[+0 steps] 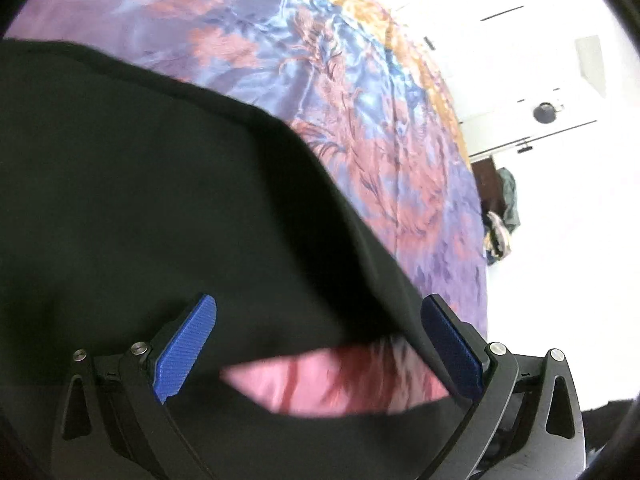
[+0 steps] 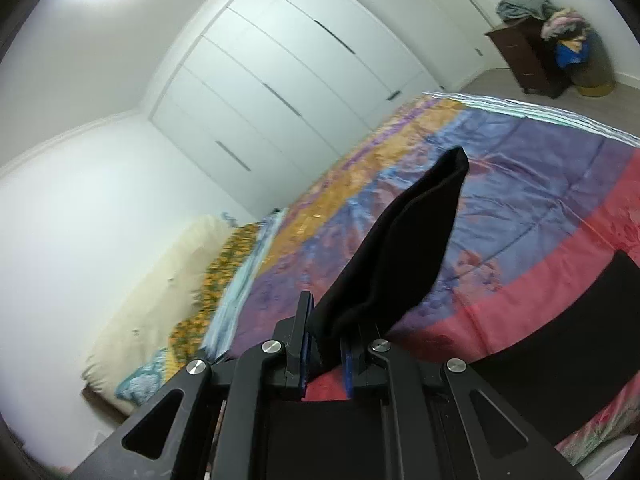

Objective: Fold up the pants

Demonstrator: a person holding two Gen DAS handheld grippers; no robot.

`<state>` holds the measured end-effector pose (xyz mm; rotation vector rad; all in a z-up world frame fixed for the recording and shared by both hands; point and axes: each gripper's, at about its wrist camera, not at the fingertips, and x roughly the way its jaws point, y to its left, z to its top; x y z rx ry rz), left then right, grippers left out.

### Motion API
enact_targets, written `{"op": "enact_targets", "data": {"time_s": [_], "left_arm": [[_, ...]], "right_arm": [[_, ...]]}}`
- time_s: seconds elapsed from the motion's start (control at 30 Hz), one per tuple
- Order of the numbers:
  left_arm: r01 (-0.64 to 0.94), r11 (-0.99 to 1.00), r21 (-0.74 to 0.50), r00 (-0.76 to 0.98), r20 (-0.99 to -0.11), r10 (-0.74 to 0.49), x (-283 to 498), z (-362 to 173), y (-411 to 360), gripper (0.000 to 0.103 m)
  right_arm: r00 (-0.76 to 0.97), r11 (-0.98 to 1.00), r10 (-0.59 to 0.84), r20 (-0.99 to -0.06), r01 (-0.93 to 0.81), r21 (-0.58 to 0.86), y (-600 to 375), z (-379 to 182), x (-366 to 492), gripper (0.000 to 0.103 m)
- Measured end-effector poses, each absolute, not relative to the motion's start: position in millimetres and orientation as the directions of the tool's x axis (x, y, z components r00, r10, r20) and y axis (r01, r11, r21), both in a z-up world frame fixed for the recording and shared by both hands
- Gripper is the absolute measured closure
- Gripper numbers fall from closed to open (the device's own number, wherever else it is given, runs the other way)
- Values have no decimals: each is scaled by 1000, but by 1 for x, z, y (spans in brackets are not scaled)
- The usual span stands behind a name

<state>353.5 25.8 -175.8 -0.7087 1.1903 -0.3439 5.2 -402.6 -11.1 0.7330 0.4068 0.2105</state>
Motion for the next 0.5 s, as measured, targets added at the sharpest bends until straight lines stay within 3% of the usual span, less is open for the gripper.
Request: {"op": "enact_targets", "data": {"time_s": [0.13, 0.2, 0.23, 0.27, 0.3, 0.4, 0.5], "left_arm": [[-139, 731, -668, 326, -728, -603, 381, -190, 9, 1], [-160, 731, -663, 329, -734, -594, 384, -195, 8, 7], [-168, 732, -660, 333, -737, -588, 383, -195, 9, 32], [-176, 729, -661, 336, -737, -587, 380, -196, 12, 74], [-176, 722, -670, 341, -729, -594, 374, -195, 13, 91], [-130, 703, -699, 437, -677, -592, 350, -162, 32, 95], [-4, 757, -653, 588, -614, -527, 302, -87, 52, 95]], "right_arm": [[893, 708, 395, -215, -148, 690, -406, 4, -23, 91], [883, 692, 428, -192, -184, 698, -409, 6, -37, 91], [877, 684, 444, -184, -199, 702, -411, 6, -42, 91], [873, 686, 449, -191, -199, 699, -415, 4, -48, 91], [874, 698, 439, -210, -184, 692, -417, 2, -51, 91], [875, 736, 372, -309, -75, 673, -435, -17, -47, 91], [871, 759, 333, -362, -19, 651, -451, -34, -24, 91]]}}
